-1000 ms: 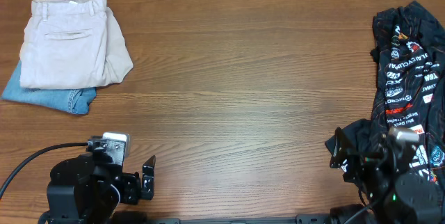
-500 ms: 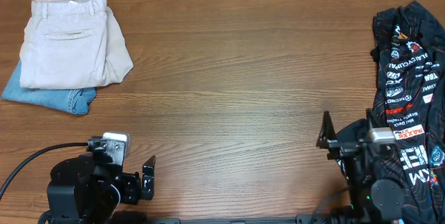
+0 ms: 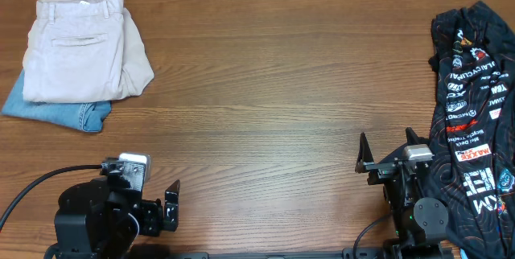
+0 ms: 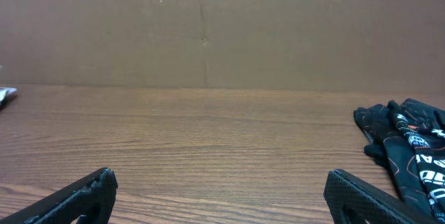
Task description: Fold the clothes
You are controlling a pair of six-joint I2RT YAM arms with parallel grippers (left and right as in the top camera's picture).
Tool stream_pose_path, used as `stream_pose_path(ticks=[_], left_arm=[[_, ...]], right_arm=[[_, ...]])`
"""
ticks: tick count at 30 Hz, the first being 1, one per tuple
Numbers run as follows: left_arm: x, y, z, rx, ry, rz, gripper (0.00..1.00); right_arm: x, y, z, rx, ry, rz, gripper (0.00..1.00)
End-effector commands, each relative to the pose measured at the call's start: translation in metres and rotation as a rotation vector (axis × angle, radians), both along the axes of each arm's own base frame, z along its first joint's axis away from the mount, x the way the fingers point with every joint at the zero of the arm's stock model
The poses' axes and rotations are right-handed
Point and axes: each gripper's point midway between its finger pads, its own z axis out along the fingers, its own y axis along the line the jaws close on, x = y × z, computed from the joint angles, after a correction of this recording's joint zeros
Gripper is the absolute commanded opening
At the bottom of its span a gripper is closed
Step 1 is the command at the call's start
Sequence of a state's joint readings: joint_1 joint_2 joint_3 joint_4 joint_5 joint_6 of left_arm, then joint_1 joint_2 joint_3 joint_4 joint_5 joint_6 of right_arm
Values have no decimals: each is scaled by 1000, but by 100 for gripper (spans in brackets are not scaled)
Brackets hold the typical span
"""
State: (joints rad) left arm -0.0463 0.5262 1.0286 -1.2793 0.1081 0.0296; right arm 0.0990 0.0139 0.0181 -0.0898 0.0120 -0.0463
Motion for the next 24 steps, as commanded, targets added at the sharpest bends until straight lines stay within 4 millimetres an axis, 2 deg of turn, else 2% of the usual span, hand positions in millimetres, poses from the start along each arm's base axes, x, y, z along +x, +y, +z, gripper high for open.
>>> stream_pose_path(ticks=[1, 24], left_arm=[[0, 1, 1, 16, -10, -6, 100], [-3, 2, 3, 15, -31, -4, 100]], right_arm=[[0, 0, -1, -6, -5, 2, 100], [0, 0, -1, -6, -5, 2, 100]])
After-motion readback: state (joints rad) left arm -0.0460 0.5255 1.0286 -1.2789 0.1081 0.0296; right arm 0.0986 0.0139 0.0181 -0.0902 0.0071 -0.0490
